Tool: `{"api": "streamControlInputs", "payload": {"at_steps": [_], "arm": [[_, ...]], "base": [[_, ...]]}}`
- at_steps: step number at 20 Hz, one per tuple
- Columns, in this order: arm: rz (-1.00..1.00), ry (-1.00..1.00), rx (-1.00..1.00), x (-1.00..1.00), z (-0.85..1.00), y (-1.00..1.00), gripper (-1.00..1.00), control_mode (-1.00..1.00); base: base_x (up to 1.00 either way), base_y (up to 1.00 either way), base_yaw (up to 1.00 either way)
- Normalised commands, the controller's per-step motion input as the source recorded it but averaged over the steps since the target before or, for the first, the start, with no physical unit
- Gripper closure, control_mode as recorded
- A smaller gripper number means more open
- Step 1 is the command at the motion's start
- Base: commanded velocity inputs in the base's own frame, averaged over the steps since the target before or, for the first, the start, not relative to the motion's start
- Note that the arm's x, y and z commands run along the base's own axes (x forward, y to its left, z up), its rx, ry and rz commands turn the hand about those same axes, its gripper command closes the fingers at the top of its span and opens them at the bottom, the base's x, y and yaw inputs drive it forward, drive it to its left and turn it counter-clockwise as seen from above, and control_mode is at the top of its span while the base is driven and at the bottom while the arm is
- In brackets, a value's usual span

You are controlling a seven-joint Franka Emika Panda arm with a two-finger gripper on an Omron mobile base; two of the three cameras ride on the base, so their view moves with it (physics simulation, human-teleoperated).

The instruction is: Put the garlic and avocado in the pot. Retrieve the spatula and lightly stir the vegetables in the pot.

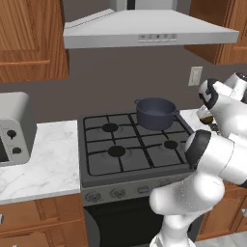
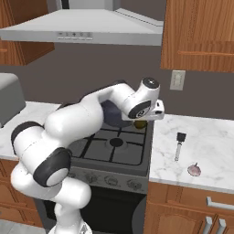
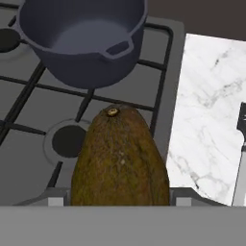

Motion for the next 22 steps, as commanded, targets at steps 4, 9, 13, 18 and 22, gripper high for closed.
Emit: {"api": "streamControlInputs", "payload": {"at_steps": [4, 9, 13, 18, 22], "arm": [[0.0, -0.04, 0.0, 0.01, 0.0, 0.81, 1.0, -1.0], [0.0, -0.26, 0.0, -0.03, 0.17, 0.57, 1.0, -1.0], [0.01, -0.3, 0.0, -0.03, 0.27, 0.49, 1.0, -1.0], [0.0, -0.11, 0.0, 0.03, 0.32, 0.34, 1.0, -1.0], [-0.03, 0.04, -0.02, 0.61, 0.05, 0.2, 1.0, -1.0]], "base": [[0.0, 0.0, 0.0], [0.0, 0.0, 0.0], [0.0, 0.0, 0.0], [0.0, 0.0, 0.0], [0.0, 0.0, 0.0]]}}
